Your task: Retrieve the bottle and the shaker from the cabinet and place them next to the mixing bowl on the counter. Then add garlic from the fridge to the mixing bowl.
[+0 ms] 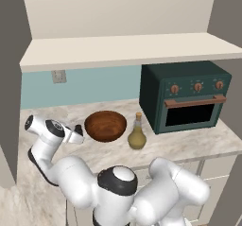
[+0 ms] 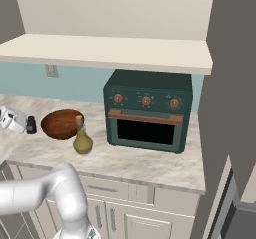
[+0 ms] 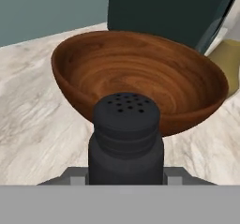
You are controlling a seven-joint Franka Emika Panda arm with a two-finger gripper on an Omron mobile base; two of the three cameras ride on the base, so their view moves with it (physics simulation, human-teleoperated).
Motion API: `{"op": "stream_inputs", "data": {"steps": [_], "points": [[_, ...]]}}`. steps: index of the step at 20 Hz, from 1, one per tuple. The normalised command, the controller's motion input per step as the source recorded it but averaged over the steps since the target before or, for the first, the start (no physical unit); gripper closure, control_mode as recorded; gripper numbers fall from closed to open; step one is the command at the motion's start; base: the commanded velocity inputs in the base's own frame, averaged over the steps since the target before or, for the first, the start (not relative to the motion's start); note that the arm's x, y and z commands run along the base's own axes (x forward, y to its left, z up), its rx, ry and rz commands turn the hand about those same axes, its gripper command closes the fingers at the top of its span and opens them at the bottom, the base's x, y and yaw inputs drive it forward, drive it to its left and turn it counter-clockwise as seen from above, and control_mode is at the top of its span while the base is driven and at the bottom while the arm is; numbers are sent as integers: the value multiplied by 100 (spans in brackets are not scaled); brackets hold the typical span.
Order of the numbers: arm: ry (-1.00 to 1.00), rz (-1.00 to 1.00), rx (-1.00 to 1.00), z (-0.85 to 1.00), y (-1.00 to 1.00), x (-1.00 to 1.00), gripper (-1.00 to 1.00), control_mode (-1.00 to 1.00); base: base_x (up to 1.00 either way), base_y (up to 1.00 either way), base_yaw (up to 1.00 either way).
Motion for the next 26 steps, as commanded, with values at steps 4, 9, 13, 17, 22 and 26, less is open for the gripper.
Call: {"op": "stream_inputs", "data": {"steps": [4,9,13,17,22,26], "points": [[1,0,-5,-43,3,0,100,-100,0,0,0],[0,0,-2,-35,5,0,100,-100,0,0,0],[0,0,-1,-17,15,13,100,-100,0,0,0],[0,0,-1,-20,10,22,100,-100,0,0,0],[-4,0,0,-10,4,21,100,-100,0,0,0],[-3,-2,0,-1,0,19,100,-100,0,0,0]]}}
